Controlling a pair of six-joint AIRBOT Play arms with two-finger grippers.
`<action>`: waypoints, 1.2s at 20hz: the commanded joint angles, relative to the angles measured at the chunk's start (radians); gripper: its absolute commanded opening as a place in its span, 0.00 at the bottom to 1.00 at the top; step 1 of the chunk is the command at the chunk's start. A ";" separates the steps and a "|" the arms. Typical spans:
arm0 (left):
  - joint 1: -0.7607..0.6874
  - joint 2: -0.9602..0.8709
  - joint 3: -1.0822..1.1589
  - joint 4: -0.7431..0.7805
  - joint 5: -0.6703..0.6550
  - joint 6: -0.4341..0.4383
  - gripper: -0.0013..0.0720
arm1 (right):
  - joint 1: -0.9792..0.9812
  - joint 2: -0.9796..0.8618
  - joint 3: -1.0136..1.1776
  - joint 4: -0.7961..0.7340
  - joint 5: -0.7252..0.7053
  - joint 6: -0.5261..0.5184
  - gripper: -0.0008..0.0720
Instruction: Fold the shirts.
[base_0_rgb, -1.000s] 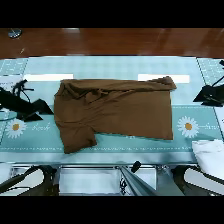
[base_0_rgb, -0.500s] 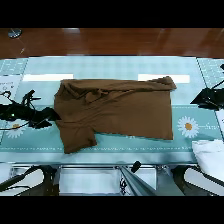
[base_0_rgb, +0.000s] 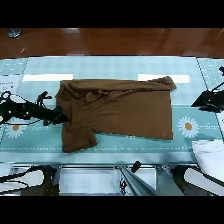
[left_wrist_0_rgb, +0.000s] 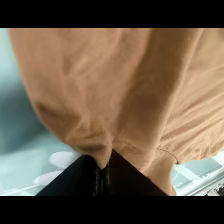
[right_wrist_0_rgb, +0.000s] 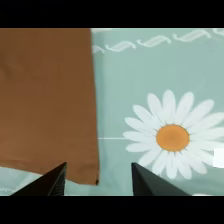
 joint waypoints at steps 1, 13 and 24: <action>-0.007 -0.005 -0.001 0.013 0.027 0.014 0.05 | -0.031 0.031 -0.095 -0.055 0.018 -0.009 0.69; -0.007 0.010 -0.001 -0.058 0.023 0.100 0.05 | -0.101 0.086 -0.563 0.168 -0.158 -0.066 0.78; -0.007 0.010 -0.001 -0.119 0.024 0.125 0.05 | -0.008 0.086 -0.698 0.206 -0.352 -0.032 0.75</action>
